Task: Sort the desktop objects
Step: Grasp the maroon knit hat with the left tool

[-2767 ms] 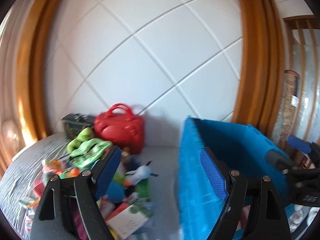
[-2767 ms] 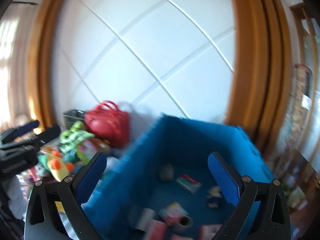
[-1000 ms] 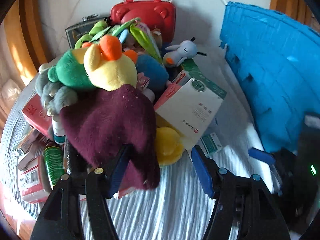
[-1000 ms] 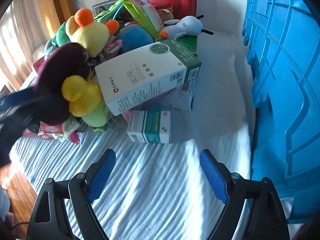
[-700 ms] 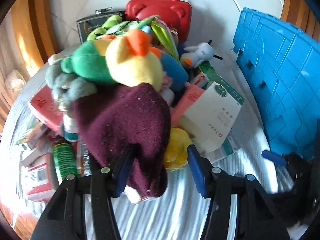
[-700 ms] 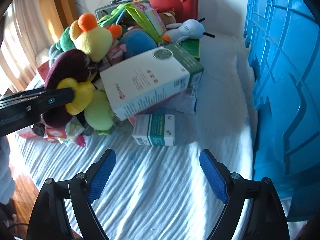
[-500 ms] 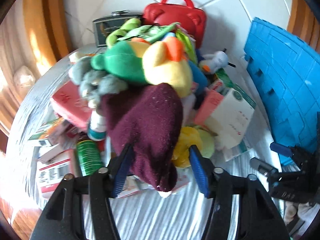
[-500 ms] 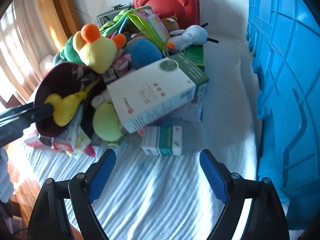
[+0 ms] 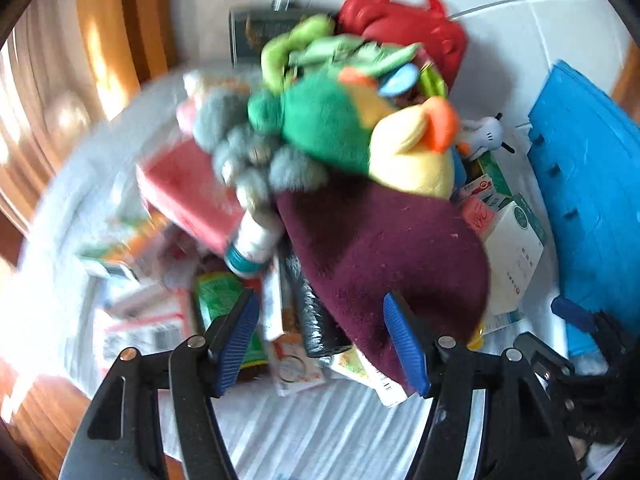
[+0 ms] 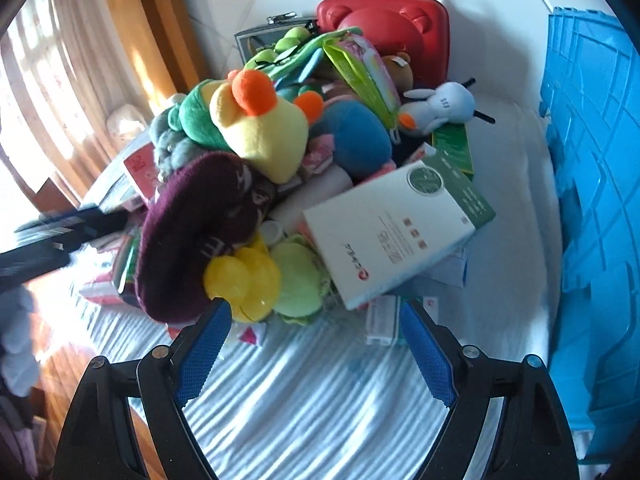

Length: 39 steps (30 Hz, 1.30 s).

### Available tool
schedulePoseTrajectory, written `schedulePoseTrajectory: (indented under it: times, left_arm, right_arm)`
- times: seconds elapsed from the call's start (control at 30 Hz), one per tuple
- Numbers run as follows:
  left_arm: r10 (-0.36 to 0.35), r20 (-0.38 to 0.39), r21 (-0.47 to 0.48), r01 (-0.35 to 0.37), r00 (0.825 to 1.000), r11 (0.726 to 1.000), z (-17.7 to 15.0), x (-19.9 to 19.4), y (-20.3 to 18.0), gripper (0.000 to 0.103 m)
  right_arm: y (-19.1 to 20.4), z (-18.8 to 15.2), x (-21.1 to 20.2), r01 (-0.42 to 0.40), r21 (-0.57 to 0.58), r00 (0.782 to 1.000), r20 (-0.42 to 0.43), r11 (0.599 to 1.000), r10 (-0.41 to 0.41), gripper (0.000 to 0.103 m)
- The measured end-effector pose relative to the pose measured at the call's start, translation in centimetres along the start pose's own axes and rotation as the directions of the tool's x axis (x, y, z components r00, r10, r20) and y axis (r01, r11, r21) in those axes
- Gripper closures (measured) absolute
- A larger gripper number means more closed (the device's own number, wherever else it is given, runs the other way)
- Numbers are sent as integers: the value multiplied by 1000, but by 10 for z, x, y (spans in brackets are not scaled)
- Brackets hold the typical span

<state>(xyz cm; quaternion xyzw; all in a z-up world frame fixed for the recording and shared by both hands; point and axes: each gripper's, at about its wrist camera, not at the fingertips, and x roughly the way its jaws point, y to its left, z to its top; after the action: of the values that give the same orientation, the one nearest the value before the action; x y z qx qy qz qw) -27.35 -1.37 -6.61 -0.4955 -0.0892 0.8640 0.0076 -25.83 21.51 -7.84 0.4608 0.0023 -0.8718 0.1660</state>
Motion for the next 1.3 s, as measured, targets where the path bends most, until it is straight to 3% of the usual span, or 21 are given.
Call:
schedulePoseTrajectory:
  times: [0.13,0.2,0.27,0.33,0.37,0.4,0.43,0.5,0.53,0.7,0.83,0.93,1.0,1.03,1.1,1.3]
  left_arm:
    - [-89,-19,-65,88,996,994,15,15,8,39]
    - [-79,-49,-43,77,996,996,23,32,4,37]
    - [-90,-136,-33,86,987,996,25,62,-2,37]
    - [-73,-123,2,74,990,997,25,74,-10,37]
    - [-44,-90,38,47,995,998,25,73,-13,44]
    - [-3,-59,61,7,998,998,25,69,-15,73]
    - [22,-28,86,-19,999,996,26,64,-15,91]
    - [-29,11,64,28,1000,998,31,48,-6,93]
    - [-16,45,66,13,999,998,33,38,-2,93]
    - [92,205,99,-114,974,989,35,-20,15,93]
    - [227,293,79,-260,929,962,34,-50,38,93]
    - [291,298,41,-316,909,948,32,-58,58,93]
    - [327,285,25,-348,901,937,30,-53,71,93]
    - [334,273,15,-351,902,936,27,-51,77,93]
    - [331,244,-3,-341,911,940,19,-45,89,93]
    - [311,200,-23,-313,929,950,8,-24,108,93]
  right_arm:
    - [3,10,-6,18,9,1000,18,1000,-18,16]
    - [3,15,-6,28,16,999,23,999,-29,15]
    - [2,19,-4,45,28,999,21,999,-45,14]
    - [-1,21,-1,58,41,998,17,997,-58,14]
    - [-3,22,1,63,50,998,14,997,-64,14]
    - [-6,23,3,71,61,997,10,996,-72,14]
    - [-6,24,4,76,65,997,8,995,-76,14]
    - [-8,26,8,86,65,996,3,994,-86,14]
    - [-8,28,9,89,63,996,5,994,-90,14]
    - [1,48,10,57,47,997,40,997,-59,14]
    - [15,63,12,22,17,998,61,1000,-23,14]
    - [32,69,18,-14,-14,999,51,1000,15,15]
    - [42,70,26,-30,-36,999,31,999,31,24]
    - [47,70,30,-40,-45,999,16,998,41,29]
    - [58,69,42,-50,-62,998,-28,997,48,49]
    - [90,67,72,-148,-39,982,-124,988,142,49]
